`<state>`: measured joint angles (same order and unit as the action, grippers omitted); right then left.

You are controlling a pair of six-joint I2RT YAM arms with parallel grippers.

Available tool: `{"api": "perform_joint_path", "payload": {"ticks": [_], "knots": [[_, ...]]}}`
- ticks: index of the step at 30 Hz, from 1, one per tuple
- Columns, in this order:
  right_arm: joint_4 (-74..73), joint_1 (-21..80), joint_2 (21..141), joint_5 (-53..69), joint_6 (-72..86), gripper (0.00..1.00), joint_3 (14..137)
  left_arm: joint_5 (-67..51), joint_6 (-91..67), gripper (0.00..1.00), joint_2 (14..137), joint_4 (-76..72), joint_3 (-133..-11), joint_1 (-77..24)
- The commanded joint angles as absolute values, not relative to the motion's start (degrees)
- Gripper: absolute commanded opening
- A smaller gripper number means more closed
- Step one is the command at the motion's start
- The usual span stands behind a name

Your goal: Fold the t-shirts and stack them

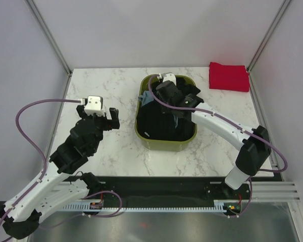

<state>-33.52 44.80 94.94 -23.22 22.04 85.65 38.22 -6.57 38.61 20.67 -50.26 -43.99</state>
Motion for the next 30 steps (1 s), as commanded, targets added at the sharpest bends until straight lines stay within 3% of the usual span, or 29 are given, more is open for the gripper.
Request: {"api": "perform_joint_path", "payload": {"ticks": [1,5,9,16,19,22,23,30], "knots": [[-35.1,44.9,88.9,-24.9,20.5,0.00,93.1,36.8,-6.4,0.94,39.3,20.4,-50.5,-43.4],[-36.8,44.9,85.1,-26.7,16.9,0.00,99.9,36.7,-6.4,0.93,39.9,20.4,-50.6,-43.3],[-37.5,44.9,77.9,-45.2,11.3,0.00,105.9,36.1,-6.2,0.92,41.0,20.7,-50.6,-43.3],[-26.6,44.9,58.0,-58.3,2.2,0.01,95.5,33.0,-7.8,0.92,43.5,21.5,-51.5,-43.2],[-27.3,44.9,52.5,-60.0,3.7,0.18,88.5,32.3,-7.8,0.92,44.6,21.9,-51.9,-43.2],[-33.0,44.9,47.9,-60.2,11.9,0.66,82.1,30.9,-8.4,0.91,46.2,22.5,-52.6,-43.1],[-36.6,45.0,46.1,-61.0,14.4,0.98,77.7,30.5,-8.8,0.91,46.8,22.7,-52.6,-43.1],[-44.5,44.9,43.8,-55.8,28.3,0.98,67.5,19.3,-12.1,0.95,59.3,26.2,-57.3,-41.9]]}}
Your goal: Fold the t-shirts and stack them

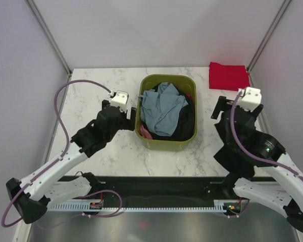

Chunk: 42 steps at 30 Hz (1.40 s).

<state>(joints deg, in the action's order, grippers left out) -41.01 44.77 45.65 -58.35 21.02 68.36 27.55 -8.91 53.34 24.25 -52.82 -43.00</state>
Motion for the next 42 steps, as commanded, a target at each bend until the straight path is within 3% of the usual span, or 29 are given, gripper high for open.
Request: {"api": "perform_joint_path", "payload": {"ticks": [1,7,10,13,14,16,17,23,27,31,36,42], "knots": [[-44.4,44.9,43.6,-54.9,29.1,0.98,66.9,17.2,-12.5,0.95,61.8,27.4,-60.4,-41.3],[-43.6,44.9,44.5,-48.1,31.8,0.98,60.8,5.7,-13.8,0.85,79.4,32.8,-70.7,-35.5],[-43.6,44.9,44.6,-46.8,32.6,0.98,58.2,4.8,-13.2,0.73,84.9,35.1,-73.3,-33.2],[-43.7,44.9,42.9,-45.8,32.7,0.98,55.5,5.7,-13.0,0.52,88.1,37.8,-73.7,-31.4],[-43.6,45.0,41.8,-45.9,32.9,0.98,54.9,5.3,-13.2,0.31,88.5,38.1,-73.3,-30.9],[-43.6,44.9,40.9,-45.7,32.8,0.98,54.1,4.3,-15.6,0.05,88.3,38.2,-72.4,-29.4],[-43.6,44.9,40.3,-45.3,32.7,0.98,53.4,4.4,-17.6,0.02,88.0,38.3,-72.1,-28.9],[-43.5,44.9,39.5,-44.6,33.3,0.98,51.2,4.7,-46.4,0.02,78.9,36.1,-64.1,-27.3],[-43.1,44.9,39.5,-43.5,33.4,0.98,50.8,5.6,-74.3,0.02,67.1,22.3,-48.6,-27.4],[-43.0,44.9,39.6,-41.8,33.1,0.98,50.8,13.2,-87.9,0.02,61.9,10.9,-39.2,-28.1],[-43.3,44.9,38.3,-40.1,33.4,0.98,50.3,26.8,-96.9,0.02,65.6,8.2,-41.6,-28.7],[-43.9,44.9,37.0,-39.3,33.8,0.98,50.1,34.4,-98.8,0.02,74.7,11.8,-54.5,-25.7]]}}
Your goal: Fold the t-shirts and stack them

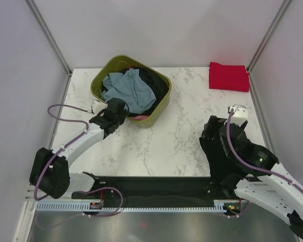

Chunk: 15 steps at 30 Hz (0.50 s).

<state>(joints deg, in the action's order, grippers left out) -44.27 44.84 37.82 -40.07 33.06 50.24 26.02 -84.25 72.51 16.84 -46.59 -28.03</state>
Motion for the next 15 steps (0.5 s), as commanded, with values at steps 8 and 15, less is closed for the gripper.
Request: {"api": "perform_joint_path", "payload": {"ticks": [8,15], "knots": [[-43.9,44.9,38.1,-38.1,33.6,0.98,50.2,30.2,-97.8,0.02,89.2,8.9,-65.3,-12.2],[-43.9,44.9,39.0,-37.7,33.4,0.98,49.8,27.1,-91.0,0.02,103.8,8.8,-81.7,-7.4]]}}
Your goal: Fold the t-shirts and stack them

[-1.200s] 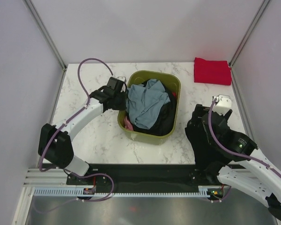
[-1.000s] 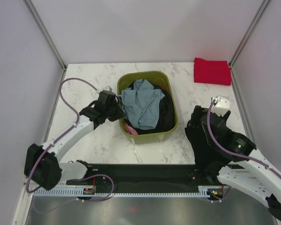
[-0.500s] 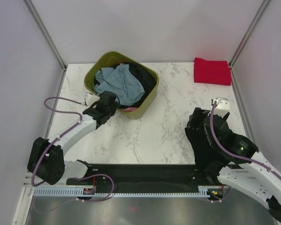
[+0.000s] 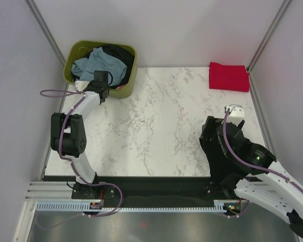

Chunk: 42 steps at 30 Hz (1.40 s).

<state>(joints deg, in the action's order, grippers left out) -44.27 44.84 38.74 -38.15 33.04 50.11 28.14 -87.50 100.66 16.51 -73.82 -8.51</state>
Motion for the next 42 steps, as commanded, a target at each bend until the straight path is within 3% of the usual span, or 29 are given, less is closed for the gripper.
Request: {"api": "perform_joint_path", "payload": {"ticks": [1,6,9,10,17,21,24,27,28,29,38,42], "knots": [[-43.9,44.9,39.3,-37.8,33.5,0.98,49.7,26.8,-90.7,0.02,105.0,9.0,-83.1,-7.3],[-43.7,44.9,40.6,-38.5,33.4,0.98,49.6,20.1,-86.5,0.04,112.8,9.1,-95.1,-7.3],[-43.5,45.0,41.4,-38.6,33.5,0.98,49.4,14.7,-83.4,0.38,114.8,9.1,-98.6,-7.4],[-43.2,44.9,41.6,-38.8,33.5,0.98,49.3,13.6,-82.9,0.53,115.5,9.1,-100.0,-7.6],[-42.8,44.9,42.3,-38.4,33.2,0.98,49.0,11.9,-82.3,0.47,114.9,5.5,-99.6,-11.1],[-42.7,44.9,41.1,-38.7,33.0,0.98,48.9,4.3,-75.6,0.44,113.9,5.2,-100.4,-11.5],[-42.3,44.9,41.2,-38.7,32.9,0.98,48.7,-3.8,-67.0,0.54,112.1,8.4,-101.3,-11.5],[-41.6,44.9,43.3,-38.1,32.8,0.98,48.4,-3.4,-62.4,0.73,105.3,9.3,-95.4,-11.7],[-41.2,45.0,44.1,-38.0,33.0,0.98,48.5,-2.6,-58.6,0.95,103.6,9.6,-94.1,-11.5],[-41.1,44.9,45.5,-37.4,33.0,0.98,48.6,-0.5,-56.9,0.99,99.7,10.2,-92.0,-11.3],[-42.1,40.7,63.3,-39.5,37.1,0.98,50.9,0.5,-34.6,0.99,89.9,23.2,-99.4,-9.5],[-41.8,36.2,76.1,-35.7,36.3,0.91,51.1,0.5,-29.0,0.98,80.4,27.3,-91.9,-9.5]]}}
